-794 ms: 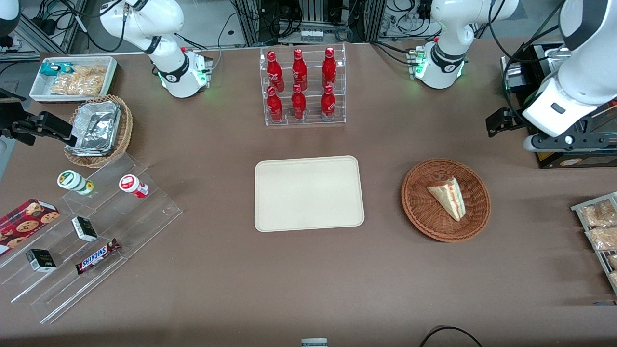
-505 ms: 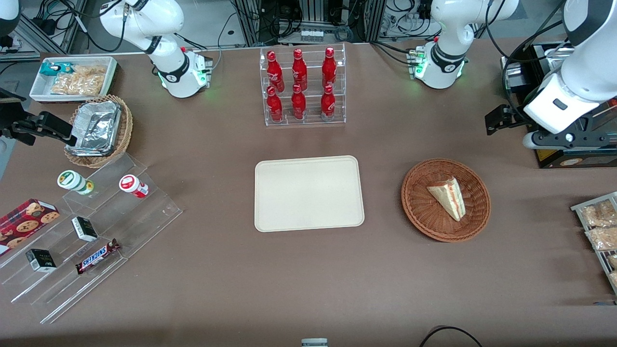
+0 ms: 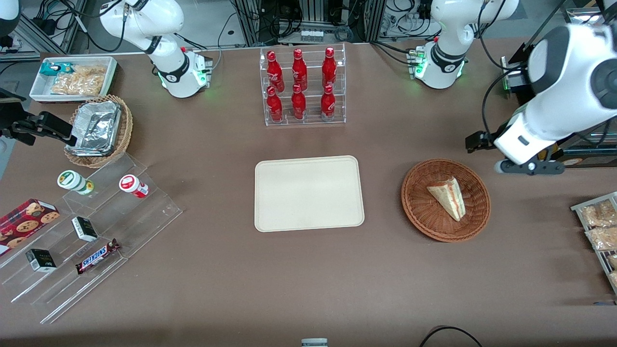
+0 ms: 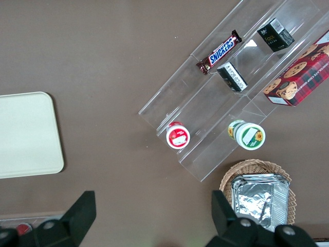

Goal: Place sandwich from basket to tray
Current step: 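Move the open left gripper down over the sandwich in the wicker basket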

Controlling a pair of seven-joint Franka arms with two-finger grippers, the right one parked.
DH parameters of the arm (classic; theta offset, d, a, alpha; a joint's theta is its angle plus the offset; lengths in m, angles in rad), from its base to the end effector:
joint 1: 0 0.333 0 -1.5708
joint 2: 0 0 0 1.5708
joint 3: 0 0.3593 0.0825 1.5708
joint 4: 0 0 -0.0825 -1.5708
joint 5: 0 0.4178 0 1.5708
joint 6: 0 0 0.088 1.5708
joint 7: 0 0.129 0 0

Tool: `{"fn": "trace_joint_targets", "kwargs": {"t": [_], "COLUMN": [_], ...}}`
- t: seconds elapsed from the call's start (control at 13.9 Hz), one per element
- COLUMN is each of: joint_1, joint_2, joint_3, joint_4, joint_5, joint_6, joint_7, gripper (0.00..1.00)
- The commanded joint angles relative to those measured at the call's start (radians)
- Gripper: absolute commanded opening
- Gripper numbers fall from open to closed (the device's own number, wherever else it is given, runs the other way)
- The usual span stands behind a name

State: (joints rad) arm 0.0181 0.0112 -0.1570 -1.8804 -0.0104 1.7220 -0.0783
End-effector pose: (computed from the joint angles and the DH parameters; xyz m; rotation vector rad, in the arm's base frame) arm 0.5683 -0.0804 0.4960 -3.1224 0.0910 0.2658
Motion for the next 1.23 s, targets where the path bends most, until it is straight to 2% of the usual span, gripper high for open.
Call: {"fn": "trace_joint_targets", "kwargs": {"t": [0.0, 0.36, 0.94, 1.15], "joint_1": [-0.01, -0.004, -0.004, -0.004], "joint_2": [-0.022, -0.013, 0.108, 0.156], "joint_3": [0.011, 0.013, 0.013, 0.013], "joint_4": [-0.119, -0.344, -0.35, -0.345], "joint_5": [-0.01, -0.011, -0.011, -0.013], "joint_6": [0.127, 0.463, 0.622, 0.668], "joint_7": [0.014, -0.014, -0.541, -0.653], "gripper": [1.0, 1.0, 1.0, 1.0]}}
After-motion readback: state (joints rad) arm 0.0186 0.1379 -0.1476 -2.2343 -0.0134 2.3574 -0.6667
